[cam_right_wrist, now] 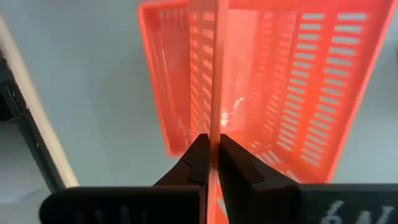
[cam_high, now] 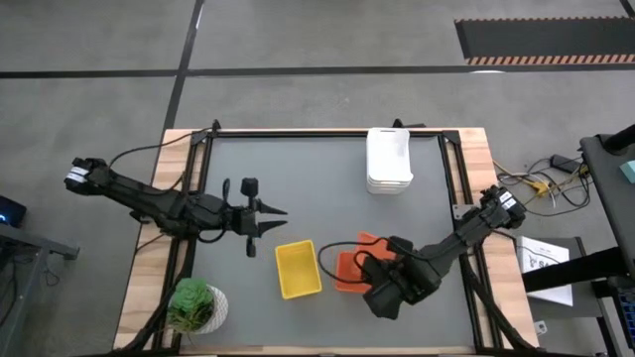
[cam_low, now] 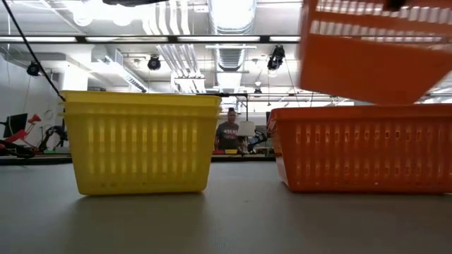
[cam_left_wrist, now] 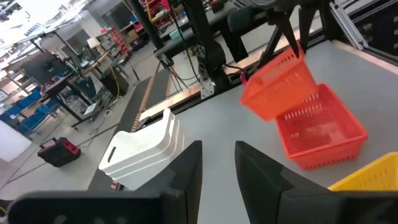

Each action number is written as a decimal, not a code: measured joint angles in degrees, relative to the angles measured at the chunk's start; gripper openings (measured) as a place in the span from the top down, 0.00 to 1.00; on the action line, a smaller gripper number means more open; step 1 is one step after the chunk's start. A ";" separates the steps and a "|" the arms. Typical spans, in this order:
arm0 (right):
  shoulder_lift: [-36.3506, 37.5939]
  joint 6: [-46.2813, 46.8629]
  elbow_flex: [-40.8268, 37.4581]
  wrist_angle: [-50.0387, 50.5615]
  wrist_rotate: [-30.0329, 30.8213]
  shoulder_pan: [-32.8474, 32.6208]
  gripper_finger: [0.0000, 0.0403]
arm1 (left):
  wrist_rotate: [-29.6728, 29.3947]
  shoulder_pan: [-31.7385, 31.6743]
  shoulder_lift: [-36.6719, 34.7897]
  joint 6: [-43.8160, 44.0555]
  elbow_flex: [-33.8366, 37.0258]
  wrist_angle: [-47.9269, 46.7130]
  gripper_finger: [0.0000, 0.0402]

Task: Stack baskets by color
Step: Stack the right orange bin on top of the left orange bin, then return to Home Position

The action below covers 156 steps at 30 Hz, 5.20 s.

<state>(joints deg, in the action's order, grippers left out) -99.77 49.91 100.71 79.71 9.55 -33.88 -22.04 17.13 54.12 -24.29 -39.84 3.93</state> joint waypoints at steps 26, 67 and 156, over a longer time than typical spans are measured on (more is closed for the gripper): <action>-20.54 -9.37 24.38 10.25 2.04 1.96 0.97 | 0.00 0.26 -0.65 1.44 1.85 0.10 0.80; -19.33 -25.80 17.99 5.82 8.03 -0.40 0.70 | 1.32 0.34 -0.71 1.43 2.55 -0.67 0.80; 97.33 -43.94 -100.04 -91.98 8.47 15.18 0.98 | -4.02 1.59 -51.16 1.16 39.52 11.76 0.80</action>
<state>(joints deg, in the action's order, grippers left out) -2.44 5.98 0.67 -12.27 18.02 -18.70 -26.06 18.72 2.96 -23.13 -0.32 15.69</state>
